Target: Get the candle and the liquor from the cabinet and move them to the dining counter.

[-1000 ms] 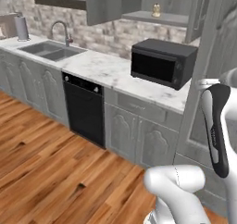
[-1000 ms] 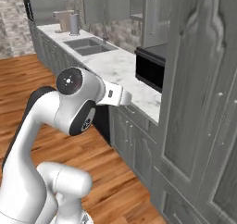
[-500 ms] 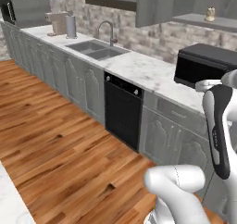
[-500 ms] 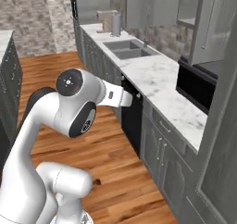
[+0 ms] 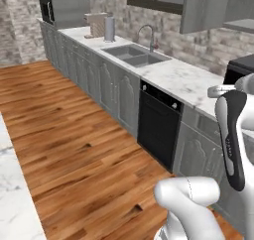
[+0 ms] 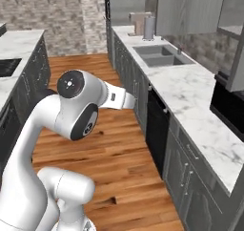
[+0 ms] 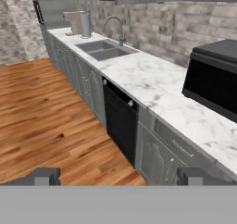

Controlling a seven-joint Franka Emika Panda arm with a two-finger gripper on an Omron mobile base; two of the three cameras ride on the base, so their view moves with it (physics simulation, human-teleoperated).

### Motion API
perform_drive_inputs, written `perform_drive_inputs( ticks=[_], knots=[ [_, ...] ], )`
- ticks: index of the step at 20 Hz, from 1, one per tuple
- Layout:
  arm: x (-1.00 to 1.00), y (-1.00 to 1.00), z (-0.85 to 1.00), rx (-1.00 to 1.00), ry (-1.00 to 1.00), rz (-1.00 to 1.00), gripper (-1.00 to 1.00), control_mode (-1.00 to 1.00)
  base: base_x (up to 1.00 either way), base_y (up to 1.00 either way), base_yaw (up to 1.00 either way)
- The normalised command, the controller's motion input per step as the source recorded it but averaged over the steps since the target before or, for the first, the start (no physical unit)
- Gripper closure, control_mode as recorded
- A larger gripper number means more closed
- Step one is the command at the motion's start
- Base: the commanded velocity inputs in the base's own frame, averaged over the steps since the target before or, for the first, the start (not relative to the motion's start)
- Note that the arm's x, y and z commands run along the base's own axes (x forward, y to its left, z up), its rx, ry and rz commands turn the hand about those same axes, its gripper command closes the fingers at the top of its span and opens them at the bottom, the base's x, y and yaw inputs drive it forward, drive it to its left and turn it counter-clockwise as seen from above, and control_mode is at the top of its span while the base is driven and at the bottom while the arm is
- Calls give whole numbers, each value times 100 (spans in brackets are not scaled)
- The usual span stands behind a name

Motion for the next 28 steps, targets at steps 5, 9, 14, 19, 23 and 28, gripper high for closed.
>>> perform_drive_inputs(
  ticks=[5, 9, 14, 19, 23, 28],
  knots=[
    [0, 0, 0, 0, 0, 0, -100, 100, 56, -31, 19],
    [0, 0, 0, 0, 0, 0, -100, 100, 47, -46, 7],
    [0, 0, 0, 0, 0, 0, -100, 100, 62, -42, 0],
    [0, 0, 0, 0, 0, 0, -100, 100, 74, -8, -2],
    [0, 0, 0, 0, 0, 0, -100, 100, 70, -1, -10],
    [0, 0, 0, 0, 0, 0, -100, 100, 35, -21, -20]
  ],
)
